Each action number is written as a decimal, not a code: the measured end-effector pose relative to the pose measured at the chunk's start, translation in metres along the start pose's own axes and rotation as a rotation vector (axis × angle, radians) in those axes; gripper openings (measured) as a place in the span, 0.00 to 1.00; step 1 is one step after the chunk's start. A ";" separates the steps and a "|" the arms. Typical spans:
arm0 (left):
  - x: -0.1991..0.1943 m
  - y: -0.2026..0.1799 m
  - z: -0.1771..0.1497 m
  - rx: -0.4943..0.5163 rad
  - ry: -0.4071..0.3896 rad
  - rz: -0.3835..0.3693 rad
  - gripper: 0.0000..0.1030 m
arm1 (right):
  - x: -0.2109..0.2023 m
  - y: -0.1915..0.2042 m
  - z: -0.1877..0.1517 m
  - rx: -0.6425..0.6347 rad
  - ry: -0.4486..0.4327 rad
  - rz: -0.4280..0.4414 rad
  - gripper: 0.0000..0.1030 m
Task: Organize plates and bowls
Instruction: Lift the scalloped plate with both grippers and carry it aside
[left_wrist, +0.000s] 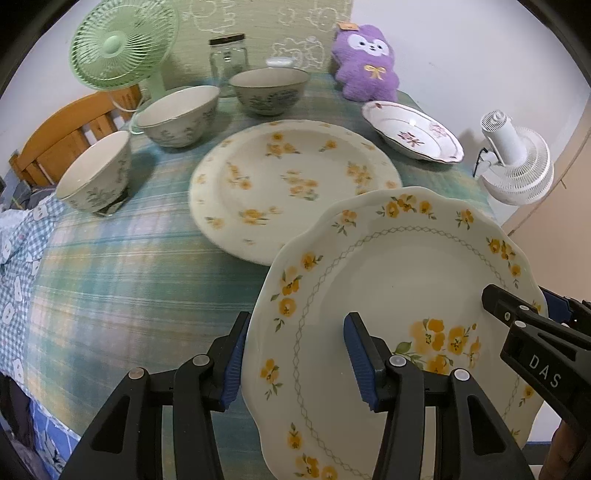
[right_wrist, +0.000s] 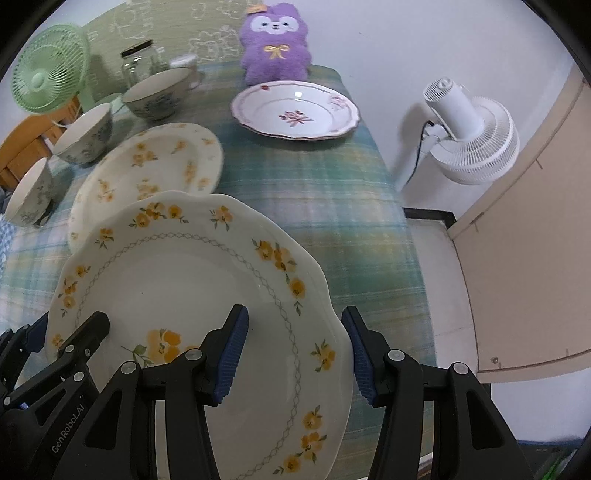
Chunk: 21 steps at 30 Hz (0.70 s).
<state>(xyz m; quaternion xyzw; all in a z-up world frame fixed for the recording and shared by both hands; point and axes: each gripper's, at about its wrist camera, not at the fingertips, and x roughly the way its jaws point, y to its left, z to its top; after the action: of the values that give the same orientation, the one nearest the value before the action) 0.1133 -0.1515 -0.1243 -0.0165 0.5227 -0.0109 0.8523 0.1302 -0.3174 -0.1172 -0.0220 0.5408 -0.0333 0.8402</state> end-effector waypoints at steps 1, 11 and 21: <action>0.002 -0.004 0.001 0.005 0.004 -0.003 0.50 | 0.002 -0.004 0.000 0.005 0.004 -0.001 0.54; 0.018 -0.037 0.001 0.047 0.027 -0.015 0.50 | 0.019 -0.037 -0.004 0.044 0.041 -0.014 0.54; 0.031 -0.052 -0.001 0.052 0.053 -0.005 0.50 | 0.037 -0.051 -0.006 0.057 0.076 -0.009 0.54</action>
<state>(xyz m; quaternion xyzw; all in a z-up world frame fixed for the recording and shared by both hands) 0.1269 -0.2044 -0.1502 0.0048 0.5447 -0.0270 0.8382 0.1381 -0.3712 -0.1494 0.0011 0.5709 -0.0532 0.8193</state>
